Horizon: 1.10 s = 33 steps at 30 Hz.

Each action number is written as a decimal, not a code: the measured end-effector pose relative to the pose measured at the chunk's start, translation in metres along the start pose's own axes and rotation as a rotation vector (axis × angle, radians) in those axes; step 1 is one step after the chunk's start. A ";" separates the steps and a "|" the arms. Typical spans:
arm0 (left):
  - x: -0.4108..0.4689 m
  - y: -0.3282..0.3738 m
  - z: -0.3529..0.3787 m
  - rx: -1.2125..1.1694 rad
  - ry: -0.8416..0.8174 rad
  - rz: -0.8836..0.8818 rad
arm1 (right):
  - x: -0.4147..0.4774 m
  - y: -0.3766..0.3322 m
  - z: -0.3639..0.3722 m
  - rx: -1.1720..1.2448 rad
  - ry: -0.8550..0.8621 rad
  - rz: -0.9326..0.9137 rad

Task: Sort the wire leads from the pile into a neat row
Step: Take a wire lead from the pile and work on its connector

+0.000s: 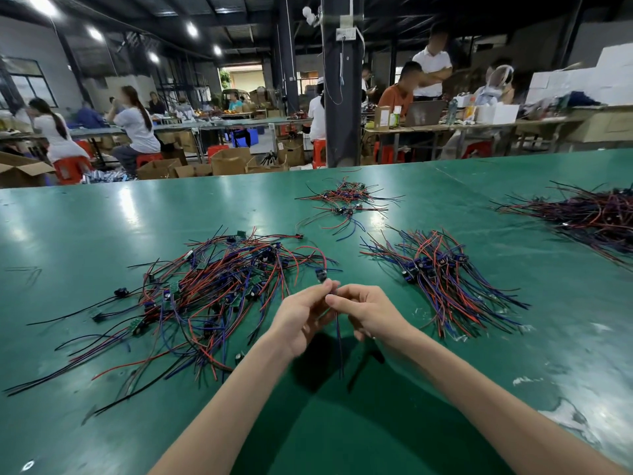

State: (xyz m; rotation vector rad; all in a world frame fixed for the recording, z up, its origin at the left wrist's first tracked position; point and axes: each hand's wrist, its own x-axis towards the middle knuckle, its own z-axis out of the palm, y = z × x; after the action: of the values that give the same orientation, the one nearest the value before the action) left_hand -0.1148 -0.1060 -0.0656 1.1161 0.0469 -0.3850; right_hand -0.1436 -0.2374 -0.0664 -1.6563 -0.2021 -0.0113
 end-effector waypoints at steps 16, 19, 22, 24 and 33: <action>0.002 0.007 -0.023 1.530 0.492 0.718 | 0.027 0.001 -0.098 -0.571 0.607 -0.006; 0.005 0.013 -0.030 1.721 0.639 0.599 | 0.025 0.012 -0.117 -0.660 0.681 0.221; 0.005 0.015 -0.037 1.814 0.717 0.340 | 0.021 0.018 -0.122 -0.697 0.702 0.313; 0.007 0.014 -0.041 1.836 0.703 0.228 | 0.019 0.018 -0.119 -0.768 0.703 0.332; 0.008 0.017 -0.049 1.832 0.734 0.187 | 0.011 0.010 -0.094 -1.071 0.661 0.267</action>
State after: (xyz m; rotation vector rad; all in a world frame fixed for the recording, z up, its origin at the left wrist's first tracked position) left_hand -0.0941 -0.0584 -0.0744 2.9992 0.2660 0.3408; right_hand -0.1210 -0.3303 -0.0660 -2.6111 0.6415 -0.5362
